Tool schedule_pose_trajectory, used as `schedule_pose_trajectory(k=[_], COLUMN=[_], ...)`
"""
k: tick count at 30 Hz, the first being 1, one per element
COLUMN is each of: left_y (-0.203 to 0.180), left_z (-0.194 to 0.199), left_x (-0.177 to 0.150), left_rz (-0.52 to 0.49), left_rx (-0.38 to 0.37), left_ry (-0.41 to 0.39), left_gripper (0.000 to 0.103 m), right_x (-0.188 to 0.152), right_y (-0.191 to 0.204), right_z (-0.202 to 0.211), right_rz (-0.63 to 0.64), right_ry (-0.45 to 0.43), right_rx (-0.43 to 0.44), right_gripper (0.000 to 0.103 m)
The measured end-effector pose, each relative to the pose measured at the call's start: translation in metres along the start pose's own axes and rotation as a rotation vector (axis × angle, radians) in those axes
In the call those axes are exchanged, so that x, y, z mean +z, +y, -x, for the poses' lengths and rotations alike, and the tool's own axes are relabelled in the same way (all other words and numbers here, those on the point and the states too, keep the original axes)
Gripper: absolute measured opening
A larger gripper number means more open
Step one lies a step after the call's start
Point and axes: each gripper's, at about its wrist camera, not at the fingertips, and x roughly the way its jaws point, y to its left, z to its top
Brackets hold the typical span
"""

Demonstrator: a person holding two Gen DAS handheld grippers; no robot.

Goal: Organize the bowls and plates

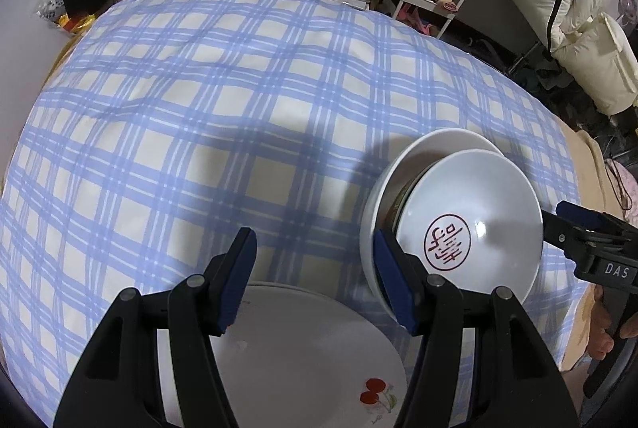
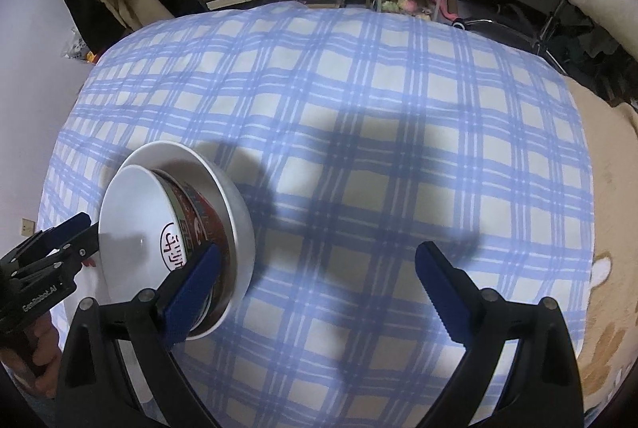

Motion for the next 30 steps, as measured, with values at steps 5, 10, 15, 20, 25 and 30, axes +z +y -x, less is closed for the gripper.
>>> schedule_pose_trajectory(k=[5,10,15,20,25,30], left_y=[-0.007,-0.007,-0.009,-0.009,-0.01,-0.013], left_z=[0.002,0.002,0.002,0.003,0.001,0.0], left_x=[-0.001,-0.002,-0.002,-0.003,-0.004,-0.005], left_rz=[-0.034,-0.037,-0.044,-0.037,-0.012,-0.021], left_rx=[0.039,0.04,0.032,0.029,0.035,0.059], left_ry=[-0.021,-0.024,-0.026,-0.027,-0.029,-0.03], left_gripper=[0.06,0.06,0.048,0.047,0.047,0.046], right_x=[-0.001,-0.004,-0.003,-0.002,-0.002,-0.002], right_y=[-0.002,0.003,0.012,0.009,0.009,0.009], right_z=[0.0,-0.008,-0.011,-0.017,-0.022,-0.021], right_rz=[-0.019,-0.011,0.0,-0.047,-0.072,-0.076], right_ry=[0.016,0.054,0.042,0.062,0.067,0.068], right_rx=[0.063,0.115,0.13,0.174,0.187,0.196], right_gripper=[0.086,0.055,0.04,0.033,0.032,0.027])
